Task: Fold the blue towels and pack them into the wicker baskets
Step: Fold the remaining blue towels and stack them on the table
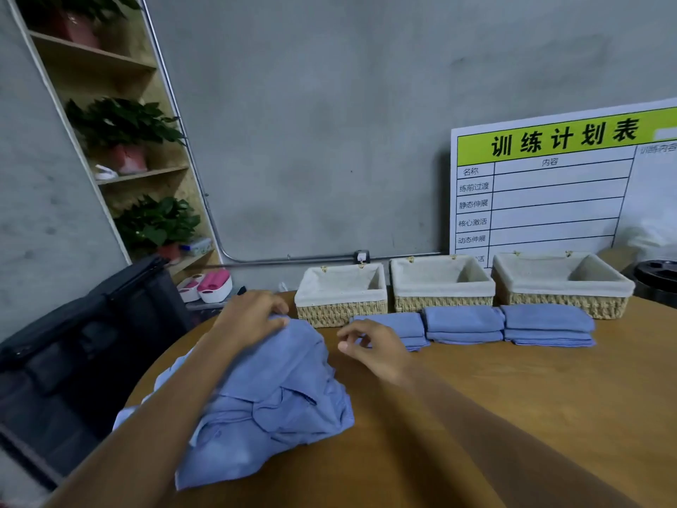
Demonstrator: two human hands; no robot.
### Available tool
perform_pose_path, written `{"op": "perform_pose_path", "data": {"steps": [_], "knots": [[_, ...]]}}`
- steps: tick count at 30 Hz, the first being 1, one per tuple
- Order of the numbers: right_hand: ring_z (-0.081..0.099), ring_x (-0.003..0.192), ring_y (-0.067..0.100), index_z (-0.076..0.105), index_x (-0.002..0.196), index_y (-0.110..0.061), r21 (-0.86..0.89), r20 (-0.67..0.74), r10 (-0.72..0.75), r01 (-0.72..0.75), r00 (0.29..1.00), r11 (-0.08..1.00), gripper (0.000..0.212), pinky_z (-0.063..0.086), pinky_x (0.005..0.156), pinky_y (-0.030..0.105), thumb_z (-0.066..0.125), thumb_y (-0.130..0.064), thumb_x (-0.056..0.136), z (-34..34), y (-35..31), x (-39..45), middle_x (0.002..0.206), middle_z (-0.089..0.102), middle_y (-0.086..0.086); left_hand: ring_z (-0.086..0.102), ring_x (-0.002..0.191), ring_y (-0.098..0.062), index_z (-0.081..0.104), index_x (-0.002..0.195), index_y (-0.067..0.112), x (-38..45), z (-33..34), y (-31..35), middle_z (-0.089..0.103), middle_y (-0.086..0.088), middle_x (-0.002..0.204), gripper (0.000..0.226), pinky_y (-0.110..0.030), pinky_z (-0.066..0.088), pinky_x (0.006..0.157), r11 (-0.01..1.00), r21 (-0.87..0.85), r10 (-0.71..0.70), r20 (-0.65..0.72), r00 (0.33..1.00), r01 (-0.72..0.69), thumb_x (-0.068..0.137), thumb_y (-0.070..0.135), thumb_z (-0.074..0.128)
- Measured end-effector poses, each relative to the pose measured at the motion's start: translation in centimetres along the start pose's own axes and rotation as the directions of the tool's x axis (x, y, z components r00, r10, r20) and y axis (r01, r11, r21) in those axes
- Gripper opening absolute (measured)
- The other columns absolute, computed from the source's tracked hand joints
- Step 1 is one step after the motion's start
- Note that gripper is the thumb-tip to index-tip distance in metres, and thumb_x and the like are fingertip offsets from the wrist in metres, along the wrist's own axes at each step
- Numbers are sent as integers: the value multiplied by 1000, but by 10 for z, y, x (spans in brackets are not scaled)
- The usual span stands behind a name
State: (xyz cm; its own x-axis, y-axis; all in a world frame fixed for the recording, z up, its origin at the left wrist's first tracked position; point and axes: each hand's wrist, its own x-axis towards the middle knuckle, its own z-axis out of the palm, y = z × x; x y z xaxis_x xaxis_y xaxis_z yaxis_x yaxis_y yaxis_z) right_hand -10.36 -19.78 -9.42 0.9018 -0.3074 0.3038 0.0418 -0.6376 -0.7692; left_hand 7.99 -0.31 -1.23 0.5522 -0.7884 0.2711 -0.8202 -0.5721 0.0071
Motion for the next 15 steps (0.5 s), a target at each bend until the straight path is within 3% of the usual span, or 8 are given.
{"op": "perform_pose_path", "data": {"steps": [2, 5, 10, 13, 15], "knots": [[56, 85, 5, 68, 119, -19, 25, -22, 13, -12, 1000, 1000, 26, 42, 76, 13, 67, -30, 94, 13, -6, 12, 97, 63, -9, 63, 109, -16, 72, 116, 25, -2, 6, -10, 69, 6, 120, 29, -33, 50, 91, 998, -38, -54, -9, 998, 54, 90, 37, 69], [58, 91, 9, 66, 124, -16, 14, -10, 7, -7, 1000, 1000, 31, 48, 85, 26, 66, -28, 95, 30, -12, 28, 104, 67, -2, 61, 110, -19, 68, 123, 22, 0, 17, -21, 64, 1, 121, 36, -31, 46, 87, 993, -75, -93, -15, 996, 92, 90, 37, 70], [56, 118, 16, 58, 137, -24, -28, 72, 4, -2, 997, 1000, 47, 48, 100, 37, 65, -38, 92, 53, -12, 56, 134, 58, -2, 64, 93, -11, 73, 98, 35, 2, 26, -31, 70, 14, 100, 18, -34, 51, 80, 979, -186, -90, -8, 996, 87, 89, 47, 63], [59, 112, 15, 58, 134, -25, -18, 130, 0, 3, 992, 1000, 44, 50, 97, 36, 66, -34, 92, 56, -8, 65, 130, 62, -3, 62, 90, -5, 70, 95, 37, 1, 25, -32, 69, 18, 97, 30, -36, 52, 80, 963, -269, -34, -48, 998, 20, 86, 54, 48], [62, 98, 11, 66, 122, -20, -1, 120, -1, 1, 993, 1000, 30, 51, 87, 30, 68, -26, 92, 52, -8, 68, 113, 69, -1, 61, 93, -3, 69, 98, 38, 1, 21, -31, 68, 19, 99, 30, -37, 52, 81, 955, -295, 3, -75, 997, -25, 89, 54, 45]]}}
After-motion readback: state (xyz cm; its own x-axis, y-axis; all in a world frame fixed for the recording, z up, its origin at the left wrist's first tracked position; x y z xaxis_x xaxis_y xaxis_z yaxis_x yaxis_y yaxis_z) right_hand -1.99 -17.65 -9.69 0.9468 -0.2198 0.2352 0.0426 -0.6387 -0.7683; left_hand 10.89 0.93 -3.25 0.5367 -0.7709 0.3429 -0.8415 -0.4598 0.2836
